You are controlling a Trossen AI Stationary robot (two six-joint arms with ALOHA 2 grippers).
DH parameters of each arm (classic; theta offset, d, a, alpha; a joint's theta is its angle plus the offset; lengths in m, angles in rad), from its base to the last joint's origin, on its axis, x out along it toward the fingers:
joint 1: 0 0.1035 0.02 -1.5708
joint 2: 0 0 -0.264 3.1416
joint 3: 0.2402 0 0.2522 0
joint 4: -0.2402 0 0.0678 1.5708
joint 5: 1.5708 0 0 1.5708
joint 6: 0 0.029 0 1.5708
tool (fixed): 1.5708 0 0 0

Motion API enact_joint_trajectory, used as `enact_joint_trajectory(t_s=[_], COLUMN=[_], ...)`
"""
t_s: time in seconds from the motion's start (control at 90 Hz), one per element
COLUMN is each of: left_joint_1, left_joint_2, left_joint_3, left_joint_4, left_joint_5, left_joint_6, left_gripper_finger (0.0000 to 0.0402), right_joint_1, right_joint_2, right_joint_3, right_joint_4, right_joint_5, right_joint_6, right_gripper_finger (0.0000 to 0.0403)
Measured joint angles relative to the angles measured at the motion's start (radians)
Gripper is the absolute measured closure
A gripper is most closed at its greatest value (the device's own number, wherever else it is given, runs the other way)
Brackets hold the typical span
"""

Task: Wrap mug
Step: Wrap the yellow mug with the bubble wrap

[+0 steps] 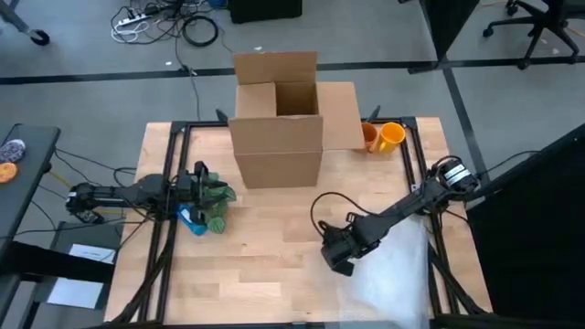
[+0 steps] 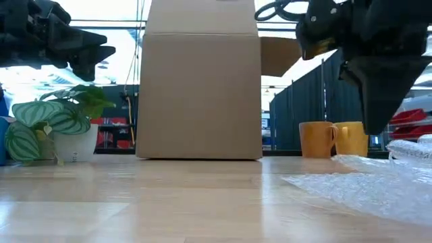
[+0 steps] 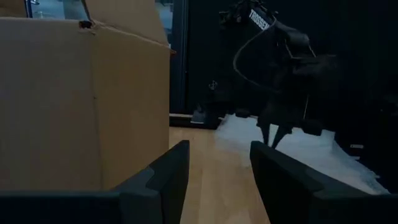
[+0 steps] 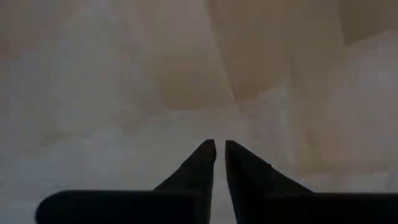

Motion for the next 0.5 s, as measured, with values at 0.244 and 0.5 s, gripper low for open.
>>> enact_joint_trajectory(t_s=[0.244,0.5], left_joint_1=[0.0,0.0], left_joint_2=[0.0,0.0], left_joint_3=[0.0,0.0], left_joint_4=[0.0,0.0], left_joint_5=[0.0,0.001], left_joint_6=[0.0,0.0], left_gripper_finger=[0.0245,0.0245], right_joint_1=[-0.022,-0.032], right_joint_2=[0.0,0.0], right_joint_3=[-0.018,-0.156], right_joint_4=[0.036,0.245], right_joint_5=[-0.008,-0.055], right_joint_6=[-0.022,0.009], right_gripper_finger=[0.0294,0.0261])
